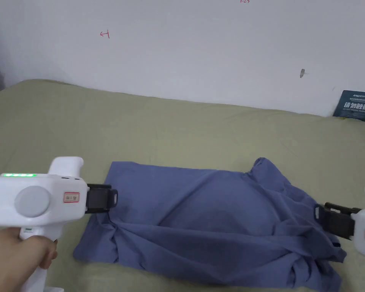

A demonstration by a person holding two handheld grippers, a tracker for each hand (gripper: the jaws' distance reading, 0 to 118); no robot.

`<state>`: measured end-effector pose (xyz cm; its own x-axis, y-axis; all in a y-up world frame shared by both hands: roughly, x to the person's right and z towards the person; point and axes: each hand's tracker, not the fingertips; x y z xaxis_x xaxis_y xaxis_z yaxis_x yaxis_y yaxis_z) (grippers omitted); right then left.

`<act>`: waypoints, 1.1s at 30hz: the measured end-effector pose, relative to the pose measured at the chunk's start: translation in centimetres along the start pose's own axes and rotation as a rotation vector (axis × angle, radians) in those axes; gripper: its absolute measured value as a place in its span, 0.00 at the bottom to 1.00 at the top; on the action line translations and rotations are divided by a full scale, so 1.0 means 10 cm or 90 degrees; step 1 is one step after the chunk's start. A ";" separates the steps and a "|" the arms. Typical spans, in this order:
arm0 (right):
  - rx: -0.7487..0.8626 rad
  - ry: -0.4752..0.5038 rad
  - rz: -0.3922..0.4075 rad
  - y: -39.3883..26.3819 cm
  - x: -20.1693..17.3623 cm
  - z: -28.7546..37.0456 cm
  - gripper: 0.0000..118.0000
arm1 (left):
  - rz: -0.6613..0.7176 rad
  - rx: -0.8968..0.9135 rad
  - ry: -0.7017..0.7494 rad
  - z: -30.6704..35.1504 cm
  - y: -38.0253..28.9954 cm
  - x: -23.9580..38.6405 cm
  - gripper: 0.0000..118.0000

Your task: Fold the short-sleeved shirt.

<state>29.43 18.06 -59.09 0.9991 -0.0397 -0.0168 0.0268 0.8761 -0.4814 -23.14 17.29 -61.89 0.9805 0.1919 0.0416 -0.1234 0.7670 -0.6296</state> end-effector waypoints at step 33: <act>-0.060 -0.007 -0.024 -1.17 -0.37 0.87 0.02 | 0.158 -0.135 0.118 -0.68 -0.98 -0.26 0.68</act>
<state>25.68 12.10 -45.74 0.9977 -0.0660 0.0118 0.0613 0.8252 -0.5615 -23.47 5.14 -61.07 0.9379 0.2278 -0.2616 -0.3461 0.5635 -0.7501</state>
